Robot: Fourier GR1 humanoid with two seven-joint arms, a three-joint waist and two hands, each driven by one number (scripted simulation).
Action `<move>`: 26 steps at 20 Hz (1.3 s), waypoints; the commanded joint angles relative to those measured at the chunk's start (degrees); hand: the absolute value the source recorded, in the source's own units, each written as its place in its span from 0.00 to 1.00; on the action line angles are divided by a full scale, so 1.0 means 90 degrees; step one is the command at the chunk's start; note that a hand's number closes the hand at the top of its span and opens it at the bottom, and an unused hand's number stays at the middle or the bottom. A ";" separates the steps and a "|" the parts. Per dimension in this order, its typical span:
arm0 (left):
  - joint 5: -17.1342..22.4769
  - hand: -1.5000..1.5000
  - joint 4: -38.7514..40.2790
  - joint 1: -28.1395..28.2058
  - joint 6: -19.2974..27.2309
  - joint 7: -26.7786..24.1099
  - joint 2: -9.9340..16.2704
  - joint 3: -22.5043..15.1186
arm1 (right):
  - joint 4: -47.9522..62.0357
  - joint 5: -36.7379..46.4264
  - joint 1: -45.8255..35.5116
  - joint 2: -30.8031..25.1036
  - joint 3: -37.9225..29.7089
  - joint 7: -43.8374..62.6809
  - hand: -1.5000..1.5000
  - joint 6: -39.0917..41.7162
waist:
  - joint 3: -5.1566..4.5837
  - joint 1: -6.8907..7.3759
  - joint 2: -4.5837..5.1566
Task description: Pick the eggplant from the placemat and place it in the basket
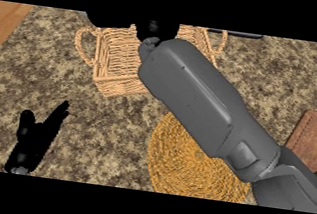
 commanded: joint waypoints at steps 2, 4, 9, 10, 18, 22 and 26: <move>0.0085 0.50 0.0048 0.0016 -0.0139 0.0484 0.0098 0.0035 | 0.0522 -0.0524 0.0188 0.0008 -0.0068 -0.0954 1.00 -0.0233 | -0.0049 0.0011 0.0029; 0.0098 0.50 0.0048 0.0010 0.0010 0.0465 -0.0023 0.0074 | 0.1473 0.0360 -0.0189 0.0008 0.0172 0.0129 1.00 -0.0392 | -0.0055 -0.0126 -0.0014; 0.0037 0.50 -0.0086 0.0180 -0.0034 0.0361 -0.0046 0.0010 | 0.1618 0.0419 0.0236 0.0008 0.0535 -0.0549 0.00 0.0414 | -0.0047 -0.0148 -0.0018; 0.0168 0.50 0.0322 -0.0008 -0.0238 0.0258 0.0167 0.0253 | 0.1758 0.0355 -0.0250 -0.0220 0.0224 -0.0677 0.00 0.0829 | -0.0050 -0.0183 -0.0005; 0.0026 0.50 0.0440 0.0010 -0.0003 0.0174 -0.0111 0.0242 | 0.1537 0.0528 0.0139 -0.0104 -0.0279 -0.1374 0.00 0.0107 | -0.0046 -0.0300 -0.0044; 0.0062 0.50 0.0114 0.0374 -0.0070 0.0083 -0.0047 0.0289 | 0.1117 0.0408 0.0367 -0.0415 -0.0667 -0.1358 0.00 -0.0161 | -0.0042 -0.0324 -0.0068; 0.0023 0.50 0.0658 0.0168 -0.0074 -0.0143 -0.0086 0.0378 | 0.0314 0.0477 0.0659 -0.0775 -0.0682 -0.0648 0.00 0.0000 | -0.0046 -0.0496 -0.0119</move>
